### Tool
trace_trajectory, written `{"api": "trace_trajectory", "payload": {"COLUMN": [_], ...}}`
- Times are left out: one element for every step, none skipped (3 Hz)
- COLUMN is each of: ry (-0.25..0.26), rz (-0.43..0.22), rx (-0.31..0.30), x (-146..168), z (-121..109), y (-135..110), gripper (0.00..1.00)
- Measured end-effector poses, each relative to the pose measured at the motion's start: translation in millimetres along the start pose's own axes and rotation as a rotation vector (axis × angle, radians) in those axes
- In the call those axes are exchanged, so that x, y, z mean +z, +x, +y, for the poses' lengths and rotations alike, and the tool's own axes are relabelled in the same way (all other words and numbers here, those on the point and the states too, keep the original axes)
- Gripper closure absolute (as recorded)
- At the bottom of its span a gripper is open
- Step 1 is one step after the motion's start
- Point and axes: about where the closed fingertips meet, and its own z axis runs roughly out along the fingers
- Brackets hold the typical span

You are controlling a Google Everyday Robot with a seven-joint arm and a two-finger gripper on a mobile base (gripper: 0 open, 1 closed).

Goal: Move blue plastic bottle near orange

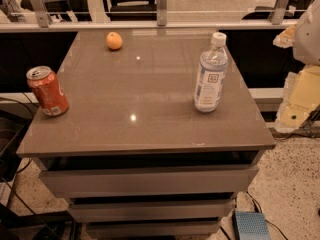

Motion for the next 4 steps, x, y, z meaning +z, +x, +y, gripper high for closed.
{"api": "trace_trajectory", "payload": {"ry": [0.000, 0.007, 0.036, 0.078], "rz": [0.000, -0.059, -0.134, -0.221], "rx": [0.000, 0.028, 0.042, 0.074], "x": [0, 12, 44, 74], "z": [0, -7, -29, -59], "y": [0, -3, -13, -20], "gripper": [0.00, 0.00, 0.00, 0.00]}}
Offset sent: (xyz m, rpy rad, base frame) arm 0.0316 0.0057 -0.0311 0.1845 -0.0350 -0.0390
